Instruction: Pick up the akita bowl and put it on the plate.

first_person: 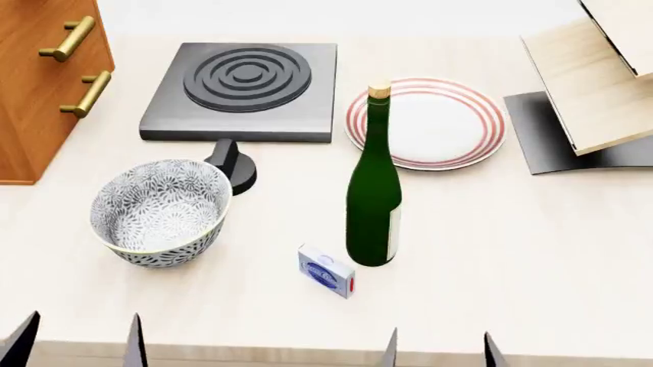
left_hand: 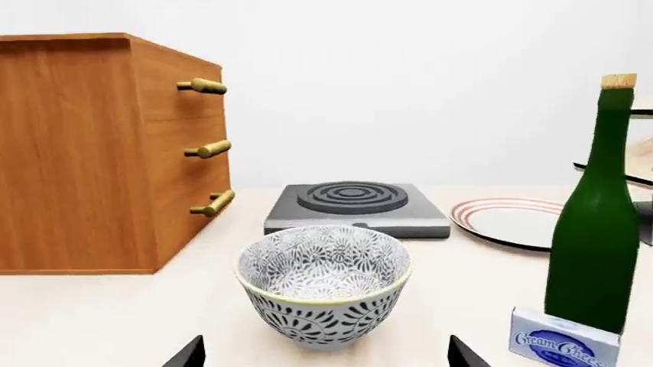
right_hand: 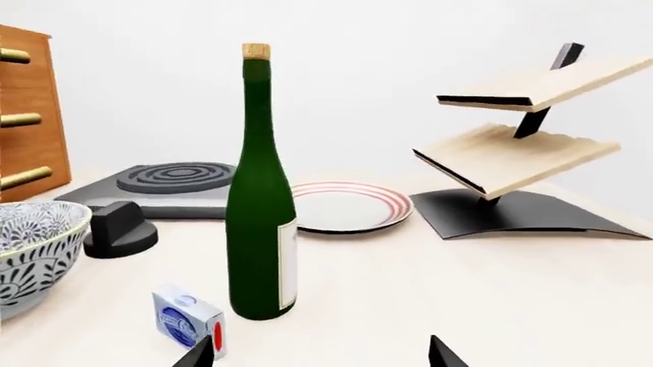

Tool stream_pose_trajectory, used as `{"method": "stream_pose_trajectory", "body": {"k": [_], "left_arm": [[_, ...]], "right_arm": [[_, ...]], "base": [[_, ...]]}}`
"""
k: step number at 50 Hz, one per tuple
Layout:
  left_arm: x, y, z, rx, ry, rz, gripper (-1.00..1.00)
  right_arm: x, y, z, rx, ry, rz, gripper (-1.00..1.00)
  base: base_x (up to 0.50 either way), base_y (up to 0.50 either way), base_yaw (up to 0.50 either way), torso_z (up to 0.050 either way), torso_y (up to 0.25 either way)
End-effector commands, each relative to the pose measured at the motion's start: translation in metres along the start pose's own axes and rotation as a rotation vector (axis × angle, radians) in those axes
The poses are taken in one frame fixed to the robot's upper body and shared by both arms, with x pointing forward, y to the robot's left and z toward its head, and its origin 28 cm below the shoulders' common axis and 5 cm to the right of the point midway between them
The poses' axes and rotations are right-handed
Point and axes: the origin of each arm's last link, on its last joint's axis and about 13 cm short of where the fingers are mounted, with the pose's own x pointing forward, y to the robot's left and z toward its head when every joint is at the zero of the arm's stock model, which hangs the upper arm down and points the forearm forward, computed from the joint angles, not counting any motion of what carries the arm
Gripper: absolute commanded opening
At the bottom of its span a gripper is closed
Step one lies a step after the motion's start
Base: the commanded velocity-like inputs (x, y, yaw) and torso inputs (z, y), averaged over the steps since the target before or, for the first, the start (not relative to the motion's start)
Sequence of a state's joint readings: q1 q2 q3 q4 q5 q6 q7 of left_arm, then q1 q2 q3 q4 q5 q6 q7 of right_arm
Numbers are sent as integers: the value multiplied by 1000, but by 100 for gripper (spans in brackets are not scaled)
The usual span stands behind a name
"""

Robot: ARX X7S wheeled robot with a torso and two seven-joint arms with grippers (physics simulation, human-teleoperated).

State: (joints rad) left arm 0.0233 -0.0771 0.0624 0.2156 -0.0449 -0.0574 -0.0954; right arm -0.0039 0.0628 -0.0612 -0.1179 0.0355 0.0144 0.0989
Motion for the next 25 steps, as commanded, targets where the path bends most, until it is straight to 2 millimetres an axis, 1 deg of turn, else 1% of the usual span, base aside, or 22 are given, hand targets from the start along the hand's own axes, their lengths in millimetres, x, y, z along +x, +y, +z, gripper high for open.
{"method": "stream_pose_trajectory", "body": {"k": [1, 9, 14, 16, 21, 25], "left_arm": [[1, 4, 47, 11, -146, 29, 100], [0, 10, 65, -3, -204, 60, 100], [-4, 14, 75, -32, -252, 84, 100], [-7, 16, 78, -42, -268, 95, 100], [-11, 20, 80, -62, -291, 108, 100], [-11, 24, 76, -94, -308, 125, 100]], "right_arm": [[6, -3, 33, 1, -104, -28, 100], [6, -5, 47, 18, -144, -37, 100], [0, -7, 61, 37, -188, -43, 100], [-1, -8, 63, 41, -197, -45, 100], [-3, -12, 64, 59, -207, -61, 100], [0, -18, 61, 86, -198, -86, 100]], "base": [[0, 0, 0, 0, 0], [0, 0, 0, 0, 0], [0, 0, 0, 0, 0], [0, 0, 0, 0, 0], [0, 0, 0, 0, 0], [0, 0, 0, 0, 0]]}}
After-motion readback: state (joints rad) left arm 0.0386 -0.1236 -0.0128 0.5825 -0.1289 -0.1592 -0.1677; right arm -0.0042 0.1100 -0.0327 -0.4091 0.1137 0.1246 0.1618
